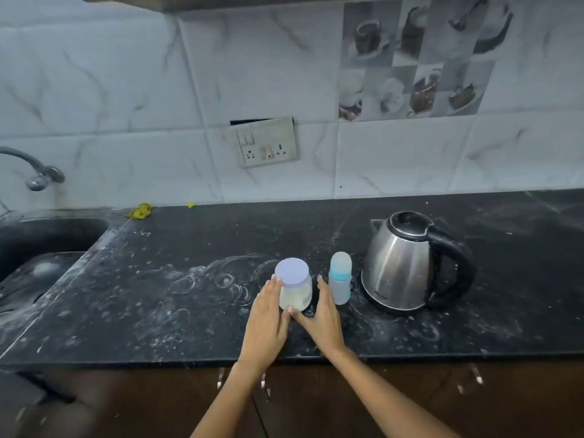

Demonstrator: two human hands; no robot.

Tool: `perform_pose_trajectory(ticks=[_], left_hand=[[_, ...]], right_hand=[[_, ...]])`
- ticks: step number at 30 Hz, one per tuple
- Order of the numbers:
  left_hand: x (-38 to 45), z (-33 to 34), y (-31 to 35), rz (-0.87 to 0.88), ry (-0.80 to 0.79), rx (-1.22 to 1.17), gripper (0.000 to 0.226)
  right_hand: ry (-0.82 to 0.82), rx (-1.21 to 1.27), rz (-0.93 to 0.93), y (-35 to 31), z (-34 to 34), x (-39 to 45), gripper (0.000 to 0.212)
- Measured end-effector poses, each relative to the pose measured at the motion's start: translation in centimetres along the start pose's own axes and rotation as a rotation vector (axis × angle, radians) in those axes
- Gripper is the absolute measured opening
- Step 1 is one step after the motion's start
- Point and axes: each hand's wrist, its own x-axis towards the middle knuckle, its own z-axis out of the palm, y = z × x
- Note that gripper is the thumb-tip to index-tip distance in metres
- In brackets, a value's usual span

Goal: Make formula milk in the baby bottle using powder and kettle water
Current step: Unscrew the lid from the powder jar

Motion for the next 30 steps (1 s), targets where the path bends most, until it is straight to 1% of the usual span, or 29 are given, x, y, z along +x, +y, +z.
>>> perform_pose_trajectory(ticks=[2, 6, 8, 11, 13, 16, 18, 20, 22, 27, 30], left_hand=[[1.6, -0.2, -0.9, -0.011, -0.021, -0.077, 0.061], [4.3, -0.6, -1.8, -0.045, -0.109, -0.21, 0.065], [5.5, -0.6, -2.3, -0.021, -0.155, -0.228, 0.069], [7.6, -1.0, -3.2, 0.017, -0.292, -0.207, 0.076], [9.5, -1.5, -3.5, 0.056, -0.417, -0.185, 0.081], [12.1, -2.2, -3.6, 0.156, -0.55, -0.098, 0.085], [13.0, -2.4, -3.5, 0.23, -0.585, 0.03, 0.08], [13.2, -2.5, -3.4, 0.287, -0.58, 0.202, 0.074], [12.7, -2.5, -3.4, 0.33, -0.543, 0.334, 0.07], [12.1, -2.5, -3.1, 0.359, -0.493, 0.485, 0.073], [12.9, -2.8, -2.9, 0.462, -0.548, 0.56, 0.072]], right_hand=[[0.019, 0.05, 0.012, 0.0, 0.6, 1.7, 0.104], [-0.005, 0.086, 0.044, 0.1, 1.3, 3.9, 0.107], [-0.01, 0.135, 0.022, 0.1, 1.5, 4.3, 0.099], [0.035, 0.183, 0.023, 0.5, 1.7, 4.6, 0.081], [0.044, 0.189, 0.031, 0.5, 1.7, 4.5, 0.08], [0.036, 0.214, 0.048, 0.6, 1.8, 4.2, 0.082], [0.037, 0.218, 0.063, 0.7, 1.8, 4.2, 0.083], [0.039, 0.217, 0.063, 0.8, 1.9, 4.3, 0.085], [0.027, 0.218, 0.061, 1.0, 1.9, 4.4, 0.086], [0.01, 0.194, 0.053, 0.9, 1.5, 4.5, 0.082], [0.01, 0.199, 0.046, 0.9, 1.5, 4.6, 0.082]])
